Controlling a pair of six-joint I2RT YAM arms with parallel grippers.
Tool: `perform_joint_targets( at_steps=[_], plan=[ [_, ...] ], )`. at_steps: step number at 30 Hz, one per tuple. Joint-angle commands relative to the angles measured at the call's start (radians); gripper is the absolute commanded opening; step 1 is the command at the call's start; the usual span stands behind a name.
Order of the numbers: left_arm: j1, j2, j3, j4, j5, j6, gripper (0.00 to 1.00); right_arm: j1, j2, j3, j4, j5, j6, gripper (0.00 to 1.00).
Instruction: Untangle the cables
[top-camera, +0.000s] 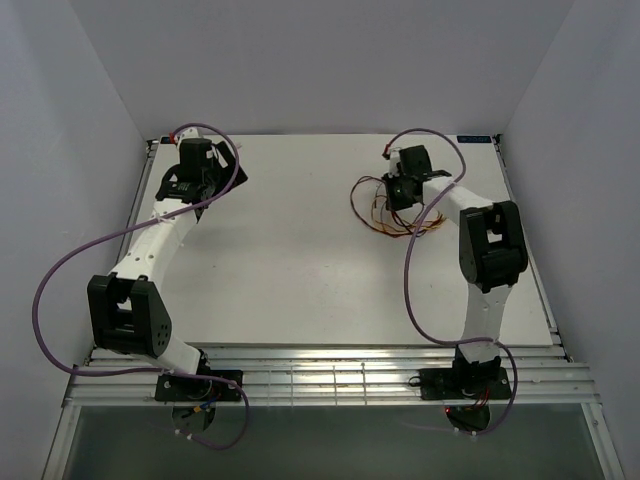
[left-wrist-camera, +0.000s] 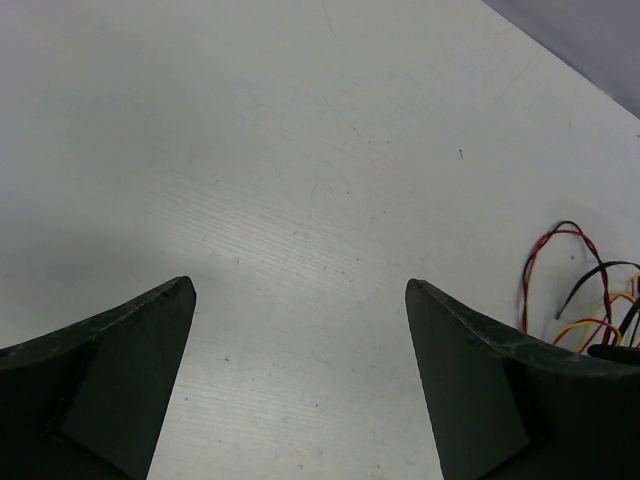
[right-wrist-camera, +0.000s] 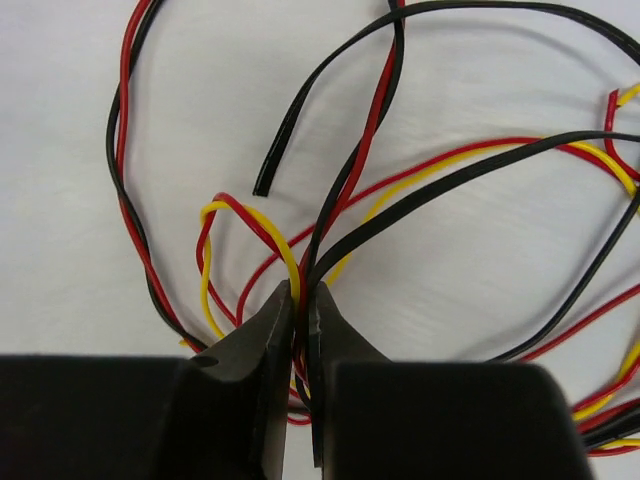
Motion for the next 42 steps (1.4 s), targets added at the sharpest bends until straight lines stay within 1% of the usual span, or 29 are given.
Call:
perform_joint_targets(
  at_steps=[1,2,3,5,6,11,12,14,15,16,17,18,19,20,24,26,28,29,31,32,34,37,38,39,42],
  plan=[
    [0.002,-0.050,-0.014,0.004,0.020,-0.015,0.98,0.146,-0.105,-0.076,0.033,-0.082,-0.036,0.08],
    [0.001,-0.050,-0.016,0.004,0.023,-0.018,0.98,0.172,-0.136,-0.096,0.046,-0.083,-0.033,0.08],
    [0.001,-0.050,-0.017,0.004,0.026,-0.020,0.98,0.232,-0.148,-0.110,0.053,-0.086,-0.030,0.08],
    [-0.001,-0.050,-0.022,0.009,0.037,-0.021,0.98,0.290,-0.173,-0.151,0.076,-0.107,-0.019,0.08],
    [-0.002,-0.049,-0.025,0.010,0.040,-0.024,0.98,0.344,-0.194,-0.161,0.079,-0.118,-0.012,0.08],
    [-0.013,-0.029,-0.028,0.012,0.051,-0.026,0.98,0.473,-0.231,-0.196,0.099,-0.205,0.011,0.08],
    [-0.019,-0.026,-0.027,0.009,0.052,-0.020,0.98,0.481,-0.234,-0.201,0.096,-0.236,0.008,0.13],
    [-0.027,-0.016,-0.024,0.006,0.057,-0.010,0.98,0.488,-0.247,-0.194,0.054,-0.231,-0.005,0.23],
    [-0.036,-0.013,-0.022,0.006,0.060,-0.003,0.98,0.488,-0.253,-0.188,0.037,-0.218,-0.005,0.36],
    [-0.040,-0.007,-0.019,0.000,0.063,0.006,0.98,0.488,-0.260,-0.187,0.020,-0.198,-0.004,0.43],
    [-0.051,0.010,-0.013,-0.005,0.069,0.011,0.98,0.488,-0.285,-0.190,0.004,-0.179,-0.002,0.54],
    [-0.057,0.019,-0.008,-0.014,0.084,0.016,0.98,0.488,-0.300,-0.205,-0.008,-0.131,-0.002,0.89],
    [-0.062,0.030,0.002,-0.026,0.098,0.029,0.98,0.488,-0.317,-0.217,-0.008,-0.106,-0.001,0.96],
    [-0.068,0.039,0.002,-0.028,0.114,0.039,0.98,0.487,-0.354,-0.228,-0.009,-0.087,-0.002,0.90],
    [-0.120,0.120,0.012,-0.028,0.274,0.107,0.98,0.467,-0.438,-0.279,-0.008,0.035,0.025,0.90],
    [-0.146,0.164,0.034,-0.028,0.292,0.164,0.98,0.432,-0.477,-0.302,-0.005,0.062,0.062,0.90],
    [-0.178,0.250,0.065,-0.046,0.321,0.212,0.98,0.395,-0.498,-0.314,-0.003,0.062,0.114,0.90],
    [-0.198,0.282,0.105,-0.054,0.325,0.238,0.98,0.354,-0.518,-0.328,0.000,0.059,0.126,0.90],
    [-0.218,0.364,0.142,-0.082,0.324,0.305,0.98,0.311,-0.537,-0.345,0.003,0.017,0.159,0.90],
    [-0.241,0.384,0.153,-0.085,0.319,0.324,0.98,0.275,-0.552,-0.361,0.013,0.005,0.160,0.90],
    [-0.263,0.415,0.165,-0.085,0.321,0.374,0.98,0.251,-0.563,-0.372,0.018,0.011,0.147,0.90],
    [-0.303,0.465,0.183,-0.094,0.283,0.408,0.98,0.223,-0.573,-0.383,0.018,0.023,0.140,0.90],
    [-0.313,0.488,0.191,-0.105,0.225,0.404,0.98,0.217,-0.576,-0.386,0.020,0.022,0.140,0.90],
    [-0.317,0.502,0.222,-0.123,0.201,0.396,0.90,0.215,-0.580,-0.389,0.020,0.019,0.137,0.90],
    [-0.317,0.537,0.242,-0.149,0.167,0.376,0.77,0.212,-0.587,-0.395,0.024,0.019,0.130,0.90]
  ],
)
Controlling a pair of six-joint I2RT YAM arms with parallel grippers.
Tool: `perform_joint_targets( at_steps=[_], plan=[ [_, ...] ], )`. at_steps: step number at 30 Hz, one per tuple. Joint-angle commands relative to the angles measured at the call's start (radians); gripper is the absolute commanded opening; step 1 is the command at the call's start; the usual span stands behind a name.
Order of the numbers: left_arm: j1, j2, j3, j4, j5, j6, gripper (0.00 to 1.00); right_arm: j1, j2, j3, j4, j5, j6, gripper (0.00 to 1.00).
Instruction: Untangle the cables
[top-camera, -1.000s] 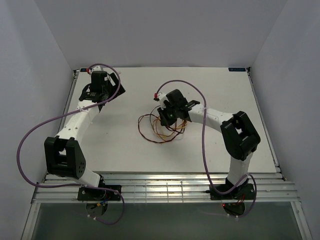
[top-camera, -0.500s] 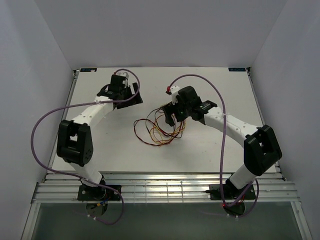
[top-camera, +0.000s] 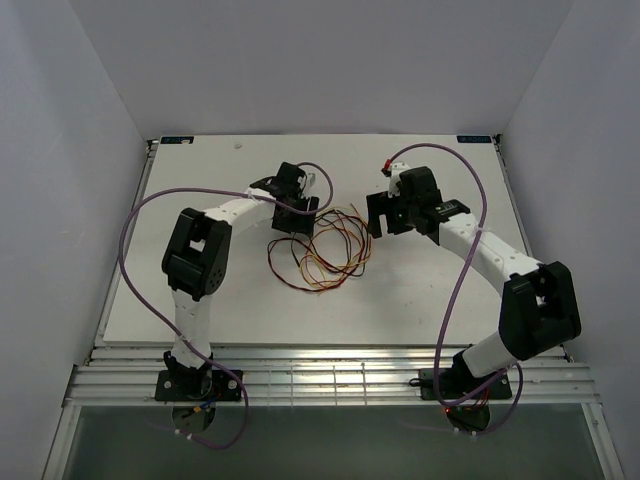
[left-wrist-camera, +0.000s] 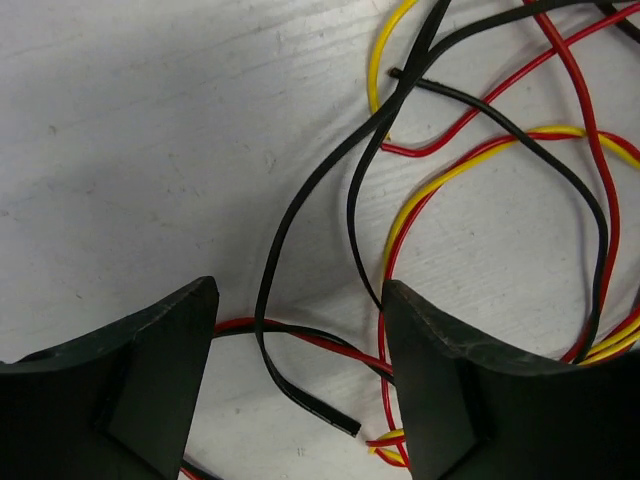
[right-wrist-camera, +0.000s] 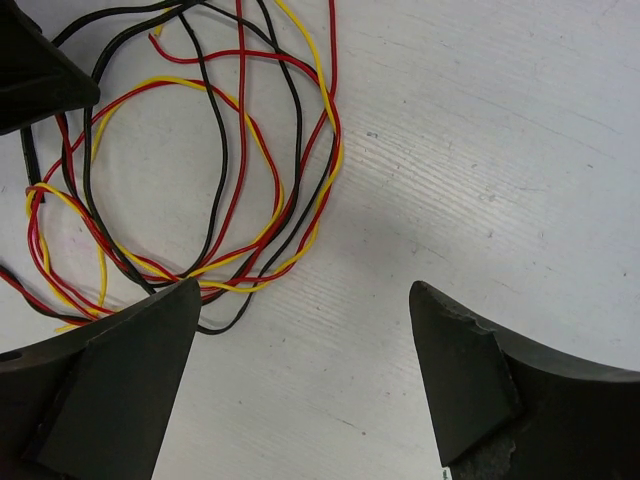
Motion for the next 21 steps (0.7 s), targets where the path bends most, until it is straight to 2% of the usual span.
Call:
perform_joint_targets(
  at_steps=[1,4,7,11,12,14,15,16,21],
  plan=[
    [0.006,0.006,0.059,-0.043,-0.074,0.010,0.73,-0.001,-0.045,-0.003,0.028,-0.004,-0.001,0.90],
    [0.004,0.015,0.060,-0.048,-0.097,0.008,0.71,-0.002,-0.054,-0.014,0.035,-0.005,-0.005,0.90],
    [0.004,0.015,0.053,-0.049,-0.112,0.011,0.63,-0.002,-0.062,-0.020,0.041,-0.005,-0.009,0.90],
    [0.004,0.015,0.049,-0.043,-0.093,0.010,0.46,-0.002,-0.062,-0.022,0.045,-0.007,-0.009,0.90],
    [0.004,0.017,0.049,-0.044,-0.083,0.011,0.34,-0.002,-0.062,-0.022,0.044,-0.007,-0.012,0.90],
    [0.004,0.027,0.045,-0.043,-0.079,0.010,0.19,-0.001,-0.062,-0.023,0.047,-0.005,-0.012,0.90],
    [0.004,0.029,0.037,-0.037,-0.079,0.002,0.04,-0.002,-0.064,-0.026,0.048,-0.005,-0.015,0.90],
    [0.004,0.031,0.031,-0.035,-0.073,0.001,0.00,-0.002,-0.065,-0.029,0.053,-0.007,-0.016,0.90],
    [0.004,-0.009,0.026,-0.029,-0.057,-0.015,0.00,-0.001,-0.077,-0.066,0.103,-0.042,-0.028,0.90]
  ],
)
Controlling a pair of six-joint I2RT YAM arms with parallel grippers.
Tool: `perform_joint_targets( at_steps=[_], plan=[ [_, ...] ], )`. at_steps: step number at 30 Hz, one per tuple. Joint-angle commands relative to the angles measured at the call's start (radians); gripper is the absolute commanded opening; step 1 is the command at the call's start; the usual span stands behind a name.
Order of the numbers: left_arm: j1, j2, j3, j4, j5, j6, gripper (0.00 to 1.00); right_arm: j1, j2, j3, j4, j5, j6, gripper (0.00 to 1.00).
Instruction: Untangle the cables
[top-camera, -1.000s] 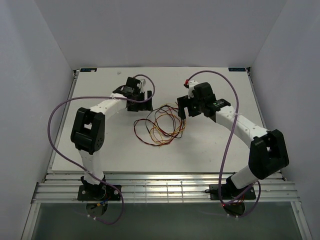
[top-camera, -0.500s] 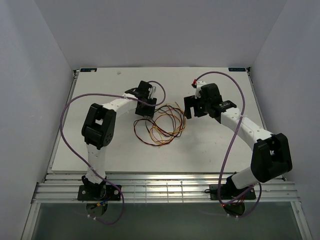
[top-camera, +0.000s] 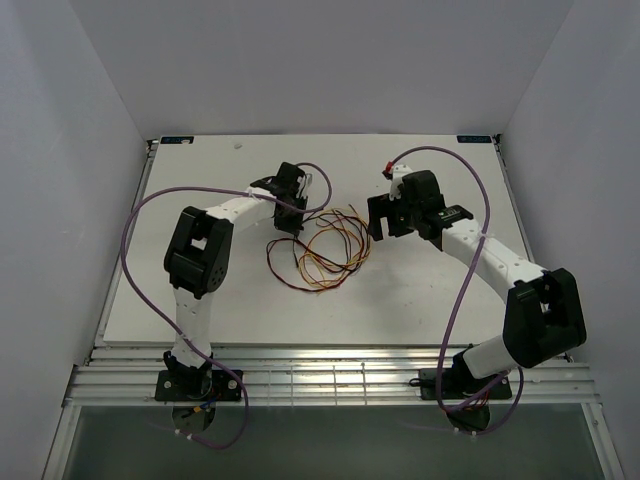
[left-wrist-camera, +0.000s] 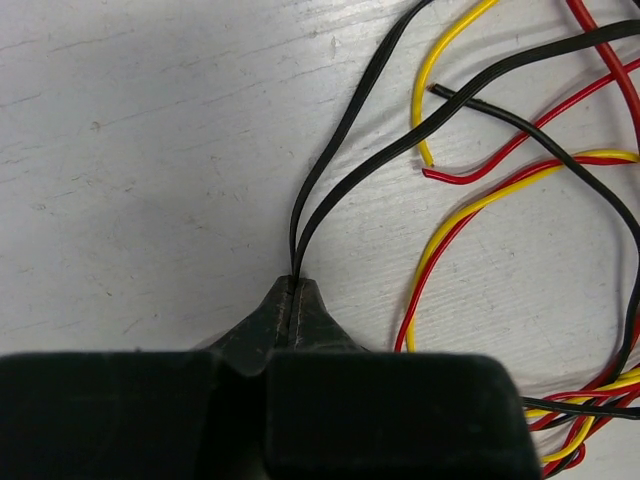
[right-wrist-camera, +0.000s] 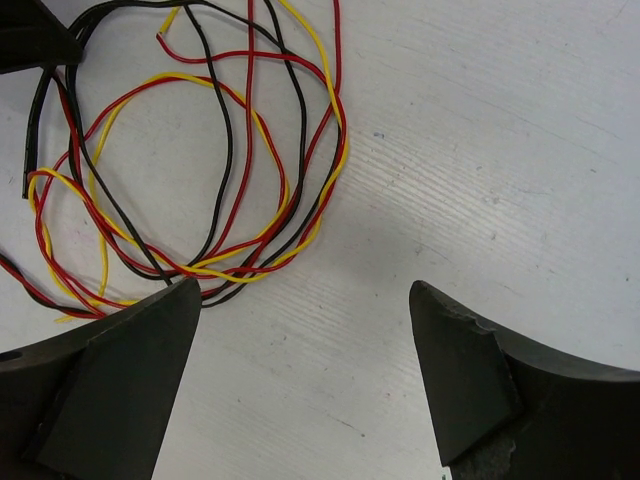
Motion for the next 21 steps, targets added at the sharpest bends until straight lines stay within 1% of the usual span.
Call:
perform_joint_targets(
  at_steps=[1,2,3,4,10,12,15,16,21],
  plan=[
    [0.002,-0.059,-0.006,0.015,0.000,-0.014,0.00,-0.001,-0.038,-0.031,0.078,-0.042,-0.016,0.90],
    [0.001,-0.082,-0.006,0.022,-0.002,-0.019,0.00,-0.001,-0.042,-0.037,0.088,-0.050,-0.017,0.90],
    [-0.001,-0.131,-0.004,0.029,-0.046,-0.023,0.00,-0.001,-0.045,-0.040,0.101,-0.059,-0.017,0.90],
    [-0.002,-0.155,0.000,0.042,-0.057,-0.034,0.00,-0.001,-0.048,-0.046,0.108,-0.059,-0.017,0.90],
    [-0.034,-0.382,-0.015,0.129,-0.042,-0.043,0.00,0.001,-0.075,-0.087,0.176,-0.087,-0.031,0.90],
    [-0.044,-0.425,-0.012,0.144,-0.027,-0.046,0.00,0.002,-0.078,-0.095,0.189,-0.096,-0.038,0.90],
    [-0.054,-0.488,0.017,0.155,0.024,-0.037,0.00,0.010,-0.081,-0.100,0.213,-0.099,-0.051,0.90],
    [-0.057,-0.511,0.026,0.158,0.070,-0.031,0.00,0.012,-0.081,-0.101,0.221,-0.101,-0.052,0.90],
    [-0.068,-0.571,0.089,0.187,0.176,-0.024,0.00,0.024,-0.078,-0.100,0.294,-0.133,-0.048,0.90]
  ],
)
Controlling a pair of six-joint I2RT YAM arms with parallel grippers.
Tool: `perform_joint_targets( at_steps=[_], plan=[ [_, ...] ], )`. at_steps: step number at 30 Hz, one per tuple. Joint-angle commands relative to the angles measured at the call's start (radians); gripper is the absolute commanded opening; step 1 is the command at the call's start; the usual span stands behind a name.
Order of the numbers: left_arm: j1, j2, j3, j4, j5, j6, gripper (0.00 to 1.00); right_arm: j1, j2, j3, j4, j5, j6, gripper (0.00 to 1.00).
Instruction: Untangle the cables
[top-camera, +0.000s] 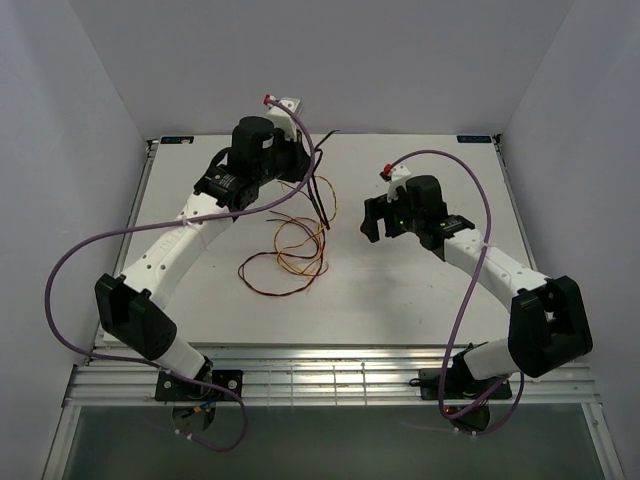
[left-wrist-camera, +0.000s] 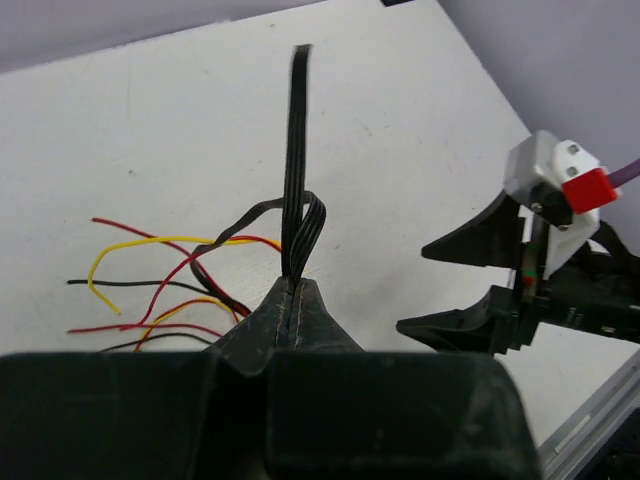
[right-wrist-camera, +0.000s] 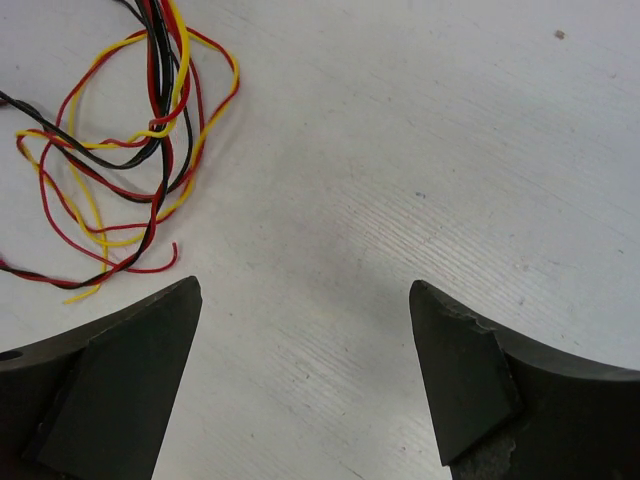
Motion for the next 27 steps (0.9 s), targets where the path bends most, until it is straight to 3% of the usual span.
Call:
perform_joint_targets(
  at_steps=[1,12,16,18,27],
  plan=[
    [-0.005,-0.050,0.052,0.041,0.117,0.015,0.00,0.017,-0.021,0.006,0.112,-0.044,-0.013,0.90],
    [-0.008,-0.142,0.075,0.100,0.247,0.000,0.00,0.026,0.033,0.063,0.347,-0.123,0.091,0.90],
    [-0.008,-0.159,0.072,0.100,0.232,-0.017,0.00,0.026,0.132,0.135,0.310,-0.135,0.088,1.00],
    [-0.010,-0.174,0.075,0.101,0.217,-0.026,0.00,0.026,0.145,0.152,0.295,-0.136,0.087,0.93],
    [-0.008,-0.254,0.072,0.120,0.082,-0.037,0.00,0.026,0.171,0.092,0.289,-0.106,0.032,0.98]
  ],
)
